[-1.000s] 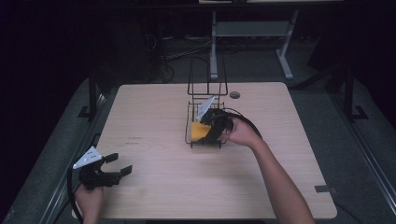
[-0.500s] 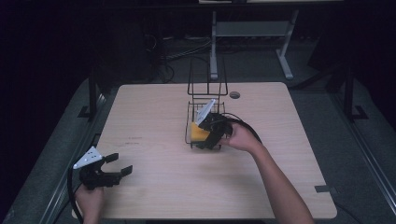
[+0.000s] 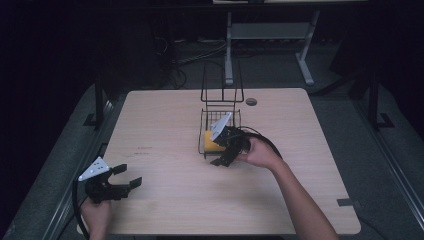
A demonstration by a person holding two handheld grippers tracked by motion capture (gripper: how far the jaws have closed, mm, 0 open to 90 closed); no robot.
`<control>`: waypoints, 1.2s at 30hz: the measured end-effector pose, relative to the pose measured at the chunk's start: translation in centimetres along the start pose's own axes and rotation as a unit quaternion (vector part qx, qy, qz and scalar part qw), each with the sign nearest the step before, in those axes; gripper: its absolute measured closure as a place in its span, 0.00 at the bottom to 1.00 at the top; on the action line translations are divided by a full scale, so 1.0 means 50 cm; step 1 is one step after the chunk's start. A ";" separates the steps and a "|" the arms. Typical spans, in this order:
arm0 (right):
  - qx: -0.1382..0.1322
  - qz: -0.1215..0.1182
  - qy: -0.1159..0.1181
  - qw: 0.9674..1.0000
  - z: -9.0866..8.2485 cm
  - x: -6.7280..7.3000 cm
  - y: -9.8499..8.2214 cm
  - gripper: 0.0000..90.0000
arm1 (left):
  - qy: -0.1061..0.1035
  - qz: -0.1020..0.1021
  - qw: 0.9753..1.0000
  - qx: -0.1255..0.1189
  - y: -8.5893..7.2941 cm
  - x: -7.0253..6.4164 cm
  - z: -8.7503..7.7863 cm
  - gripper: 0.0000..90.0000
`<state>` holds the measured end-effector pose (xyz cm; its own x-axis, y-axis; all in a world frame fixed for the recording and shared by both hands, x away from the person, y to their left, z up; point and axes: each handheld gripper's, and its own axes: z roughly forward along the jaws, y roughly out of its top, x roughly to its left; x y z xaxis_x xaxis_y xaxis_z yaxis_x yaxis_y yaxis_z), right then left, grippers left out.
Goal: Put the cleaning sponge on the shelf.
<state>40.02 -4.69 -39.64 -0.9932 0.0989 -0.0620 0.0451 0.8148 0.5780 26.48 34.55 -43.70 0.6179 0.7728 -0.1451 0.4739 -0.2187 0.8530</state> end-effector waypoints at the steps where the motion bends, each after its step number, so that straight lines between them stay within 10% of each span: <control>1: 0.000 0.001 0.002 1.000 -0.001 0.002 -0.002 0.18 | 0.000 -0.001 1.000 0.000 0.000 0.001 0.000 0.16; 36: -0.012 0.047 -0.013 0.999 -0.053 0.088 -0.139 0.18 | -0.002 0.012 1.000 0.010 0.002 -0.010 0.007 0.16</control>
<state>35.04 -11.42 -41.76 -0.9814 0.1901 -0.0278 0.1354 0.7870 0.6019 26.46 33.92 -43.70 0.6324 0.7642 -0.1266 0.4715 -0.2500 0.8457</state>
